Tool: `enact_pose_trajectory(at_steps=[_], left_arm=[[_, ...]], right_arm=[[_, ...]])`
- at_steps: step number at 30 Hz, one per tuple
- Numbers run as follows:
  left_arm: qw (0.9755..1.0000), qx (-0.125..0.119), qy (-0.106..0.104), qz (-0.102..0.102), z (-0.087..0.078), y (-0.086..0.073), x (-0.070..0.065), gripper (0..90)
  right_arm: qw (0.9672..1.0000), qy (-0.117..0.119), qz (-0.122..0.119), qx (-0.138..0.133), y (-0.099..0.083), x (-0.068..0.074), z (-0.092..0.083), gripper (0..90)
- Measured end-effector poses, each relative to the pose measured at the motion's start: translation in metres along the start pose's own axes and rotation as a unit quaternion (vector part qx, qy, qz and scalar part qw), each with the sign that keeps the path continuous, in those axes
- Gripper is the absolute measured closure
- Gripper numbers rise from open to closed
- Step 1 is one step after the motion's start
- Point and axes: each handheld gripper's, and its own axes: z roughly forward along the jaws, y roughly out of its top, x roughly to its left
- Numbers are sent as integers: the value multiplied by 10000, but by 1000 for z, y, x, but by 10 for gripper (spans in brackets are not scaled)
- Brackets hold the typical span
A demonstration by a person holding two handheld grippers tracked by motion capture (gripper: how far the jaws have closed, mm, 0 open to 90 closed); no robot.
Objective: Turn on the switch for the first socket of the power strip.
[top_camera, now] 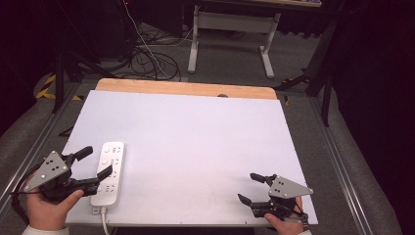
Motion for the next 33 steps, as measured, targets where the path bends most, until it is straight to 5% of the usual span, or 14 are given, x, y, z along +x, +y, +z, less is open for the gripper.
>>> enact_pose_trajectory(at_steps=[6, 13, 28, 33], left_arm=[[9991, 199, 186, 321, 4, -16, 8, 142], [9981, 400, -102, 463, 7, -31, 10, 138], [9968, 598, -483, -215, -2, -61, 11, 138], [9969, 591, -496, -135, -7, -62, 10, 138]], right_arm=[[10000, -45, 33, -56, 0, -1, -1, 240], [9999, -61, 105, -99, -1, -4, -3, 236], [9998, -59, 184, -99, -4, -6, -2, 219], [9997, -89, 219, -91, -5, -8, -2, 216]])
